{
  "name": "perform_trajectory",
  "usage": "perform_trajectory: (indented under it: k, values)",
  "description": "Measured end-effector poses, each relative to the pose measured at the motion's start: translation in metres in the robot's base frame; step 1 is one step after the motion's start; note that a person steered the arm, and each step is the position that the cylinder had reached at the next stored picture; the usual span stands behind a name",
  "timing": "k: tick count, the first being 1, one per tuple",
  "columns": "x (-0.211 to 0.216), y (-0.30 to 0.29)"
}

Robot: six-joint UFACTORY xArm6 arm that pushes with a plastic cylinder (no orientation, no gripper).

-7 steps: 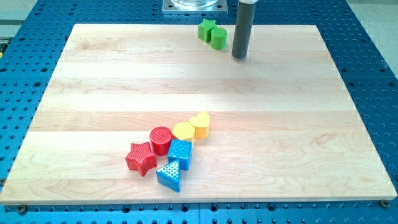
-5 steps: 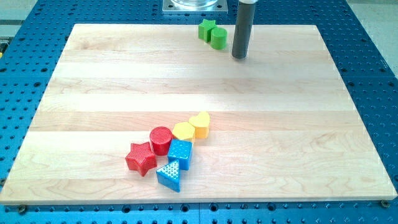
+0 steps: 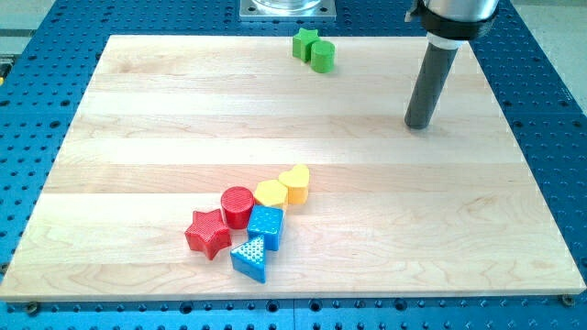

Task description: Push the blue triangle into the yellow hexagon

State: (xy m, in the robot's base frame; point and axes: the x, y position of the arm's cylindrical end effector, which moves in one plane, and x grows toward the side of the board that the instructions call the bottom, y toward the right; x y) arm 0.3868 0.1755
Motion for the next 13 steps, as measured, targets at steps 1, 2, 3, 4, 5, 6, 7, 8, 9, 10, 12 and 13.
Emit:
perform_trajectory:
  k: [1, 2, 3, 4, 5, 6, 7, 8, 9, 10, 12, 13]
  values:
    - [0.0, 0.0]
    - [0.053, 0.008]
    - [0.148, -0.004]
    - [0.231, -0.039]
    - [0.232, -0.055]
    - [0.232, -0.107]
    - [0.232, -0.12]
    - [0.231, -0.214]
    - [0.21, -0.278]
    - [0.179, -0.264]
    - [0.169, -0.215]
    - [0.178, -0.222]
